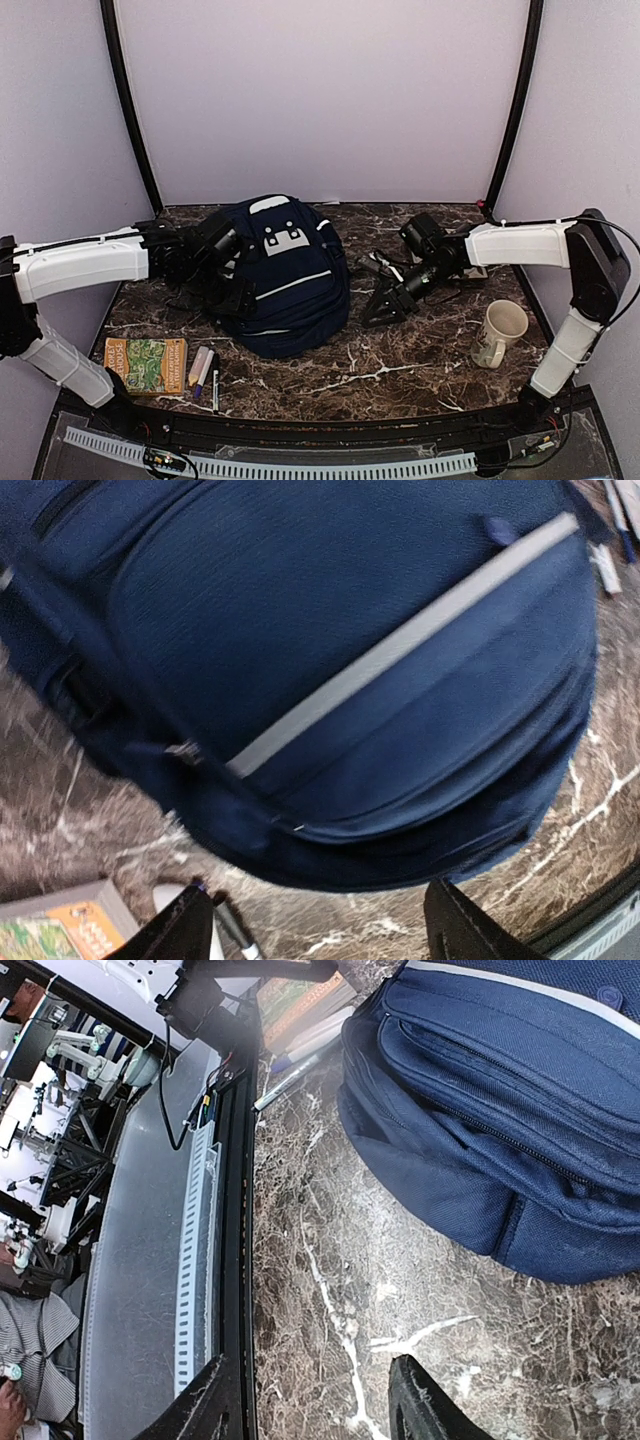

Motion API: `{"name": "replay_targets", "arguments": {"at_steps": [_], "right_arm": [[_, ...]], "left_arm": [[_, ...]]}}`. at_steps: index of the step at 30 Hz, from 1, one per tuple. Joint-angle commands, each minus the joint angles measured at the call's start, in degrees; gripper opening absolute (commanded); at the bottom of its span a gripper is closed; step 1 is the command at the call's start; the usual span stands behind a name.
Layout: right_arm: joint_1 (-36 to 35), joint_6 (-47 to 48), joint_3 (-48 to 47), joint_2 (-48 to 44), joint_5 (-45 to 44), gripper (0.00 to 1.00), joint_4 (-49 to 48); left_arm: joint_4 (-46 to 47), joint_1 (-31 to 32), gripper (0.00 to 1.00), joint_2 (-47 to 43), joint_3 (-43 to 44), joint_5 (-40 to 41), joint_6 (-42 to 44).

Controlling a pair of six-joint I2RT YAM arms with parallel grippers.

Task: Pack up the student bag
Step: Place the largest pocket of the bag in the student bag, then move the book to the center of the board.

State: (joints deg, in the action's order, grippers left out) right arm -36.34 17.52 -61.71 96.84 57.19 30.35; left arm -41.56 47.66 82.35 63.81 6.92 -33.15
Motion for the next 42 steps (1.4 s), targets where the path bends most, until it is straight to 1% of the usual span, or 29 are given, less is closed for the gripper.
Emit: {"name": "replay_targets", "arguments": {"at_steps": [1, 6, 8, 10, 12, 14, 18, 20, 24, 27, 32, 34, 36, 39, 42], "right_arm": [[0.13, 1.47, -1.27, -1.69, 0.13, 0.53, 0.4], [0.21, 1.49, -1.42, -1.77, -0.49, 0.53, 0.84], [0.21, 1.26, -1.72, -2.03, -0.86, 0.53, 0.72], [0.19, 1.14, -1.75, -2.22, -0.93, 0.53, 0.55], [0.22, 1.31, -1.9, -1.9, -1.17, 0.53, 0.65], [0.21, 1.54, -2.13, -1.6, -1.36, 0.53, 1.0], [0.28, 1.77, -2.91, -0.83, -1.07, 0.54, 1.85], [0.3, 1.95, -2.98, -0.69, -1.39, 0.54, 1.91], [0.25, 2.07, -3.47, -0.07, -1.91, 0.54, 1.97], [0.3, 2.17, -3.93, 0.71, -1.91, 0.54, 2.25], [0.27, 2.85, -3.94, 2.14, -1.8, 0.54, 3.15], [0.28, 3.31, -5.73, 2.53, -1.57, 0.54, 3.8], [0.29, 3.67, -6.11, 2.65, -1.33, 0.54, 4.26], [0.28, 3.88, -6.09, 2.8, -1.37, 0.54, 4.45], [0.26, 3.92, -6.63, 3.76, -1.22, 0.54, 4.75]], "left_arm": [[-9.26, -3.98, 0.76, -5.37, -5.96, 3.12, -18.42], [-11.72, -8.6, 0.84, -13.24, -11.13, 6.95, -26.86], [-12.14, -10.46, 0.87, -16.03, -12.85, 7.04, -28.92], [-13.11, -12.87, 0.9, -17.87, -14.38, 5.78, -30.94], [-13.98, -16.09, 0.91, -18.84, -15.99, 3.09, -32.52], [-15.98, -17.59, 0.91, -18.75, -16.91, 1.22, -36.19], [-16.66, -17.78, 0.91, -18.87, -20.01, -3.53, -43.29], [-16.14, -17.8, 0.9, -20.52, -22.0, -5.0, -46.6], [-16.13, -17.78, 0.89, -26.51, -25.67, -4.13, -52.98], [-18.66, -17.83, 0.89, -28.82, -26.85, -4.55, -56.26], [-20.03, -17.78, 0.89, -29.57, -30.67, -10.42, -58.45], [-20.32, -17.81, 0.88, -29.89, -33.47, -13.46, -59.41], [-20.38, -17.78, 0.88, -30.67, -35.09, -14.85, -60.01], [-19.89, -17.83, 0.88, -32.6, -36.06, -13.44, -60.68], [-18.95, -18.39, 0.9, -32.87, -36.39, -8.49, -59.88]]}}
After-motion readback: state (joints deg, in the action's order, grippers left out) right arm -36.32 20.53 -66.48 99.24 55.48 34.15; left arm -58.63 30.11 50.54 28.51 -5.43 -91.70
